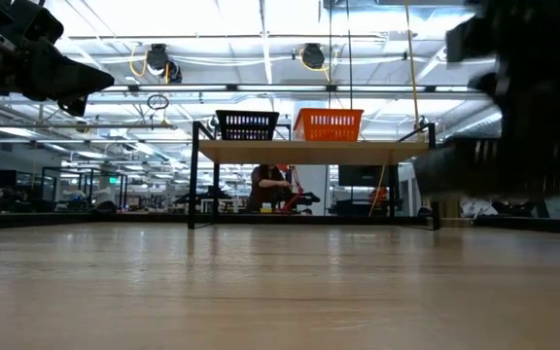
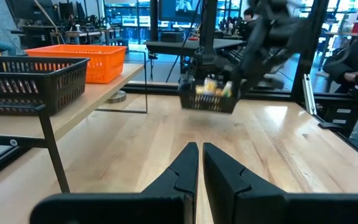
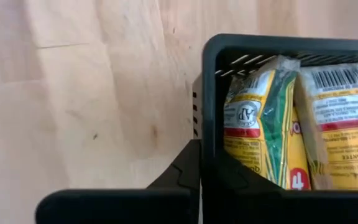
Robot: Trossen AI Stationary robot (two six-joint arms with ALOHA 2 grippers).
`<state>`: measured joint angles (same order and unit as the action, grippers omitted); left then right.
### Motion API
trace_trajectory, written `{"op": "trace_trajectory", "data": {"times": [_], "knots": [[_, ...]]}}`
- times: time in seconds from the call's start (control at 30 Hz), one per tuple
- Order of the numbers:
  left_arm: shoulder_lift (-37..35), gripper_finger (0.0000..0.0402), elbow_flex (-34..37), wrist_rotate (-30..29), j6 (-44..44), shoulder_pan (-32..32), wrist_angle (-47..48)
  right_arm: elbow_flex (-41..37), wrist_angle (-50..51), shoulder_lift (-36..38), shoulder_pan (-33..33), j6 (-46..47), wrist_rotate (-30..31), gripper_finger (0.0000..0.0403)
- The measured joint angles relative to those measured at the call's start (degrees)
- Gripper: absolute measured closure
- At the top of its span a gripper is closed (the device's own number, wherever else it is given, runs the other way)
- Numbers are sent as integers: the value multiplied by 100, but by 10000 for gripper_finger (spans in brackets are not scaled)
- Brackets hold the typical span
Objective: Pick & Place Office Desk Supplies
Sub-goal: Put the black bin with crayon boxes on the shelf
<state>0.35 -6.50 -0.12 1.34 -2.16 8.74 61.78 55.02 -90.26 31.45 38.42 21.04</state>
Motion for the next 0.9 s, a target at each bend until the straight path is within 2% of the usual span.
{"op": "trace_trajectory", "data": {"times": [0.2, 0.4, 0.6, 0.9], "knots": [[1, 378, 0, -37, -3, 1, 1, 1345, 963, 0, 490, 122, 308, 402], [0, 378, 0, -192, -4, -1, 1, 2739, 2277, 0, 390, -368, 628, 402], [0, 378, 0, -196, -4, 0, -1, 3773, 3450, 7, -354, -1328, 762, 402], [0, 378, 0, -199, -73, -1, 1, 3988, 3149, 289, -2095, -3434, 556, 403]]}}
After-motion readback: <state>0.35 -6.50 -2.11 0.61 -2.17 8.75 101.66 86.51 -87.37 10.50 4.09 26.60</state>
